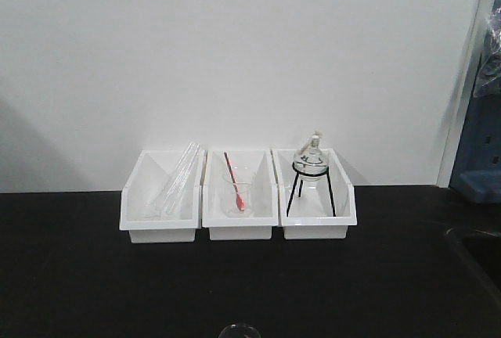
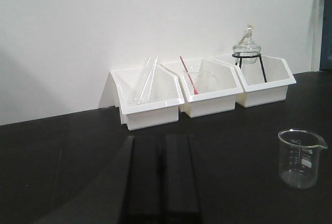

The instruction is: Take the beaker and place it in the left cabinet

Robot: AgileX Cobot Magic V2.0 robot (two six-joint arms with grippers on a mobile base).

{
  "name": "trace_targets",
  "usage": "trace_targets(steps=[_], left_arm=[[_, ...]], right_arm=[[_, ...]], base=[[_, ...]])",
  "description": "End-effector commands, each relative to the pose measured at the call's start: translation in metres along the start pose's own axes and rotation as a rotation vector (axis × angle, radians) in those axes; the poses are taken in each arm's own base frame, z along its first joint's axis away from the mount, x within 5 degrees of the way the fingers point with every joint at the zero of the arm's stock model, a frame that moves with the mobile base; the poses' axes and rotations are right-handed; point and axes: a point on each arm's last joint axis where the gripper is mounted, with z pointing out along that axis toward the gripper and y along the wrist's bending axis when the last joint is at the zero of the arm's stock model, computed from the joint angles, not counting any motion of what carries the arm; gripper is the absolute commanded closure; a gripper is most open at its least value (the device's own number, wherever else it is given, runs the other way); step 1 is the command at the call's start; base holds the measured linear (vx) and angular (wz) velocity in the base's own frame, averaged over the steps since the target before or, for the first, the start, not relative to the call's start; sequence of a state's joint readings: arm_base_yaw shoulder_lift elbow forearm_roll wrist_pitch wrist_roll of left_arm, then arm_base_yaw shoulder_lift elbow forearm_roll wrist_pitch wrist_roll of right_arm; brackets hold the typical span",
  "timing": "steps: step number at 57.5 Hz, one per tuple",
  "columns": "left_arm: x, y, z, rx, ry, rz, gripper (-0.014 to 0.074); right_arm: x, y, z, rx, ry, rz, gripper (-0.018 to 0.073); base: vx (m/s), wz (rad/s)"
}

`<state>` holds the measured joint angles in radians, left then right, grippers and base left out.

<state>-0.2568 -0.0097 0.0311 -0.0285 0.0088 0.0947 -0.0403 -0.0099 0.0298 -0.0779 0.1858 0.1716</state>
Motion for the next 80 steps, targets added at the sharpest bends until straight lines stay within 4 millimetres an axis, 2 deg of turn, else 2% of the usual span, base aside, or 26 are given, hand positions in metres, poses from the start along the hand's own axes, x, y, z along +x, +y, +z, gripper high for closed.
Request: trace_targets(steps=[1,18,31,42,48,55,59,65,73,80], left_arm=[[-0.003,0.0,-0.001,-0.004,-0.087,-0.012,0.0595],[-0.003,0.0,-0.001,-0.004,-0.087,-0.012,0.0595],[-0.003,0.0,-0.001,-0.004,-0.087,-0.012,0.0595],[-0.003,0.0,-0.001,-0.004,-0.087,-0.012,0.0595],[-0.003,0.0,-0.001,-0.004,-0.087,-0.012,0.0595],[-0.003,0.0,-0.001,-0.004,-0.087,-0.012,0.0595],[-0.003,0.0,-0.001,-0.004,-0.087,-0.012,0.0595],[-0.003,0.0,-0.001,-0.004,-0.087,-0.012,0.0595],[-0.003,0.0,-0.001,-0.004,-0.087,-0.012,0.0595],[-0.003,0.0,-0.001,-0.004,-0.087,-0.012,0.0595]], right_arm=[[-0.006,0.001,-0.001,-0.01,-0.091,-0.011,0.0565],[-0.006,0.001,-0.001,-0.01,-0.095,-0.011,0.0565],[-0.015,0.002,-0.002,-0.027,-0.187,-0.006,0.0565],[-0.044,0.007,-0.012,-0.071,-0.449,-0.007,0.0565],[-0.067,0.009,-0.013,-0.059,-0.421,-0.035,0.0565],[-0.096,0.011,0.001,-0.029,-0.277,-0.102,0.0565],[-0.116,0.013,0.02,-0.026,-0.217,-0.131,0.0565],[-0.143,0.017,0.046,-0.039,-0.226,-0.131,0.0565],[-0.158,0.021,0.078,-0.069,-0.285,-0.128,0.0565],[-0.155,0.023,0.098,-0.085,-0.29,-0.115,0.0564]], base=[[0.0,0.0],[0.0,0.0],[0.0,0.0],[0.0,0.0],[0.0,0.0],[0.0,0.0],[0.0,0.0],[0.0,0.0],[0.0,0.0],[0.0,0.0]])
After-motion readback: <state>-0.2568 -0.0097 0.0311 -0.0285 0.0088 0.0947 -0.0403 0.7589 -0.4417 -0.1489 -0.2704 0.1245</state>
